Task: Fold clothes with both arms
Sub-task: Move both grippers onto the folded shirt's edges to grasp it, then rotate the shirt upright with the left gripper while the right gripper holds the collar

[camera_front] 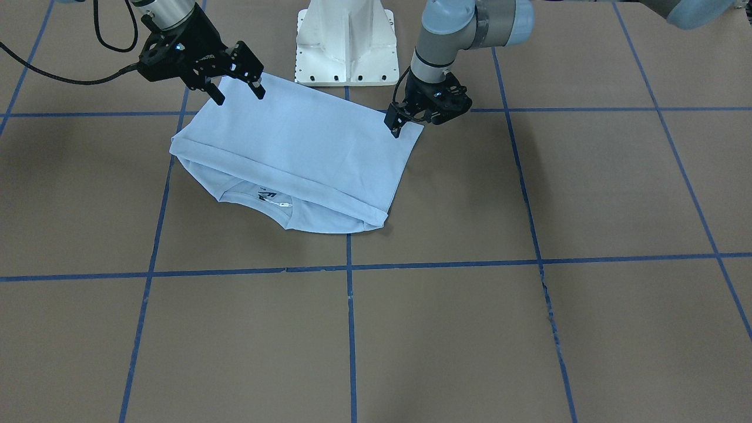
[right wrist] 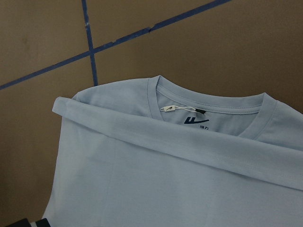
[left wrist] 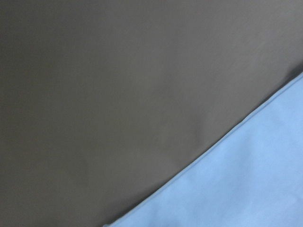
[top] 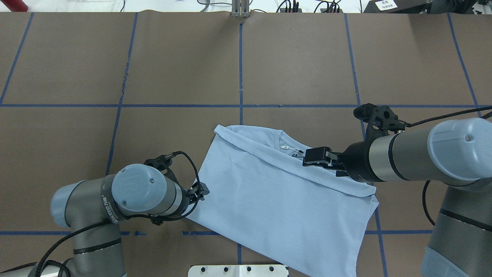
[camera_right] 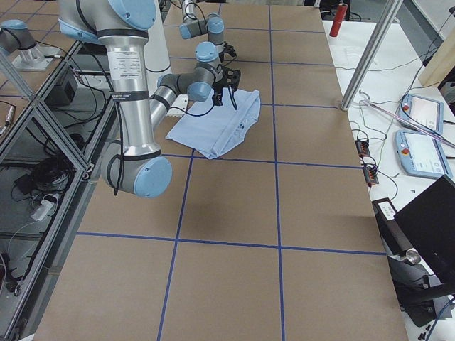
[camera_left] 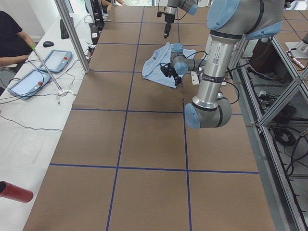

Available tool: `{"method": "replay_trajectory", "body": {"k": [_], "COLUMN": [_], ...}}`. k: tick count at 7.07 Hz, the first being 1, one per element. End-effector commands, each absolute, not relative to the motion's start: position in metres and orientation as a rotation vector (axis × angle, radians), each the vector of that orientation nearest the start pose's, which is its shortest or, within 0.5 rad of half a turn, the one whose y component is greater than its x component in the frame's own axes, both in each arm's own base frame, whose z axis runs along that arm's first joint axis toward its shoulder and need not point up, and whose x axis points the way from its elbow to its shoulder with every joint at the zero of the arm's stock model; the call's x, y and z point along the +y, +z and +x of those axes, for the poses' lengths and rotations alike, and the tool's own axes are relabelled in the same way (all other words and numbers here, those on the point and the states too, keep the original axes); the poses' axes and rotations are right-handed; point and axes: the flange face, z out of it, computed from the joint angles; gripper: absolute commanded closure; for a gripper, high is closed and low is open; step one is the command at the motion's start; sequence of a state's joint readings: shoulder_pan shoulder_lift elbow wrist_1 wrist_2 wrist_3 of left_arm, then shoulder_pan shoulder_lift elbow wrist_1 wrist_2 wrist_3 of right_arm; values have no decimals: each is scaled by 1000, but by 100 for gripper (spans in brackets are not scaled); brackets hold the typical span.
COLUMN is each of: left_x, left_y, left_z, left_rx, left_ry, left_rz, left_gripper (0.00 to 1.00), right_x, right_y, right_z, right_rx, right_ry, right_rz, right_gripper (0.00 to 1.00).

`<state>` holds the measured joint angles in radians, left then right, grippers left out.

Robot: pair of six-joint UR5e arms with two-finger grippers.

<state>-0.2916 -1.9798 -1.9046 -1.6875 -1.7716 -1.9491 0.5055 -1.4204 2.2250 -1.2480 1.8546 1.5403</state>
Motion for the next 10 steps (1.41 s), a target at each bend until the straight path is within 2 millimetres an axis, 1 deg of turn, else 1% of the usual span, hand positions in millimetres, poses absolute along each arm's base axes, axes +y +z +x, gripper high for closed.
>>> {"method": "replay_trajectory", "body": {"k": [1,2,4,5,6,7,8,9,10], "left_x": [-269,-271,-275,-275,-276,-275,-275,-277,-278], "left_y": [283,285,297,297,295,292,289,288,281], "left_z": [547,549,556,556,555,552,552,551,545], "left_rx": [838,832,809,809,812,806,797,799,815], "left_ry": [-566,-570,-585,-587,-589,-589,-590,-588,-588], "left_rz": [-238,-234,-208,-209,-209,-208,-208,-206,-206], "left_gripper": [4,7,13,23,48,78,100,100,100], "right_x": [-323,-323,-323,-323,-323,-323,-323,-323,-323], "right_y": [244,243,243,243,243,243,243,244,244], "right_z": [-363,-363,-363,-362,-362,-362,-362,-362,-361], "right_rx": [-1158,-1159,-1159,-1159,-1159,-1159,-1159,-1158,-1158], "right_ry": [267,267,267,268,268,268,268,268,270], "right_rz": [69,70,70,71,71,71,71,70,71], "right_gripper": [0,0,0,0,0,0,0,0,0]}}
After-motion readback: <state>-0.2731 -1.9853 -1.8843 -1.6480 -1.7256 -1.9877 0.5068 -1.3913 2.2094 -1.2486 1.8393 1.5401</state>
